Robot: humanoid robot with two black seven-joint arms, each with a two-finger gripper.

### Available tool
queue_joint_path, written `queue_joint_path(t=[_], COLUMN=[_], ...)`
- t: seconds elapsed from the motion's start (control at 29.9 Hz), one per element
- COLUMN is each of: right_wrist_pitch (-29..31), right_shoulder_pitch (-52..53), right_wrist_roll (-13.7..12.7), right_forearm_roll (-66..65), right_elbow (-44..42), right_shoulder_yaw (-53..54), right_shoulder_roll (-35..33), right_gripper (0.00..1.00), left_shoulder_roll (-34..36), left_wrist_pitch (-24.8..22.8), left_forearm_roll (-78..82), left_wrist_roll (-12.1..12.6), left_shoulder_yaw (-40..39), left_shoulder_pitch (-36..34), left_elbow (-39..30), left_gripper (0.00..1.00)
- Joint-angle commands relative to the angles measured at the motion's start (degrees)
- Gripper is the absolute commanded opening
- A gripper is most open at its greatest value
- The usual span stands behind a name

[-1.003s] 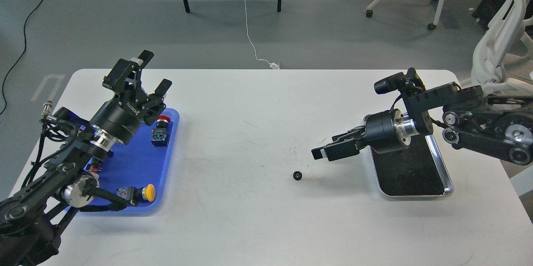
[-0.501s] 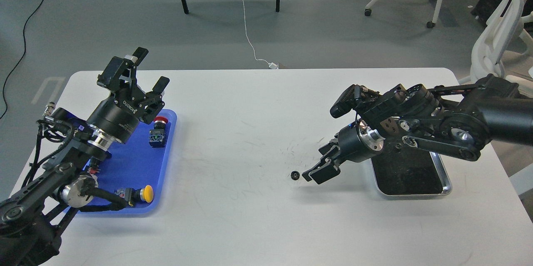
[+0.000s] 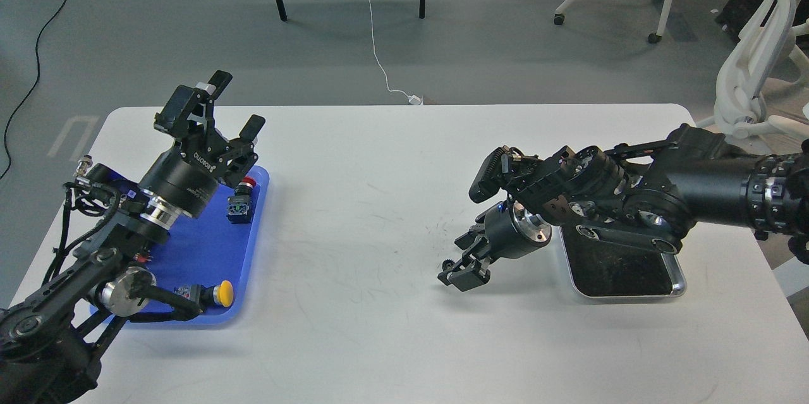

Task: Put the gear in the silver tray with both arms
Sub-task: 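Lower the right gripper onto the second gear and close it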

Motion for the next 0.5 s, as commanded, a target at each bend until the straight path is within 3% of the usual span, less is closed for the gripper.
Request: queue_joint_path(t=[0.0, 0.1, 0.27, 0.47], right_wrist_pitch=[-0.77, -1.03, -1.04, -1.04], right_shoulder_pitch=[-0.21, -0.56, -0.57, -0.65], right_wrist_roll=[0.00, 0.00, 0.00, 0.00], right_forearm_roll=[0.00, 0.00, 0.00, 0.00], right_elbow=[-1.12, -1.92, -2.44, -2.71], right_shoulder_yaw=[-0.66, -1.27, -1.72, -1.89], right_shoulder_roll=[1.16, 1.95, 2.65, 2.74], right_gripper=[0.66, 0.66, 0.55, 0.31], left_shoulder_roll=[-0.01, -0.01, -0.01, -0.01], left_wrist_pitch=[0.00, 0.00, 0.00, 0.00], left_forearm_roll=[0.01, 0.01, 0.01, 0.01], left_wrist_roll=[0.00, 0.00, 0.00, 0.00], left_shoulder_yaw=[-0.05, -0.14, -0.84, -0.84], left_shoulder_pitch=[0.22, 0.22, 0.48, 0.74], left_elbow=[-0.48, -0.57, -0.57, -0.57], left_gripper=[0.98, 0.98, 0.98, 0.98])
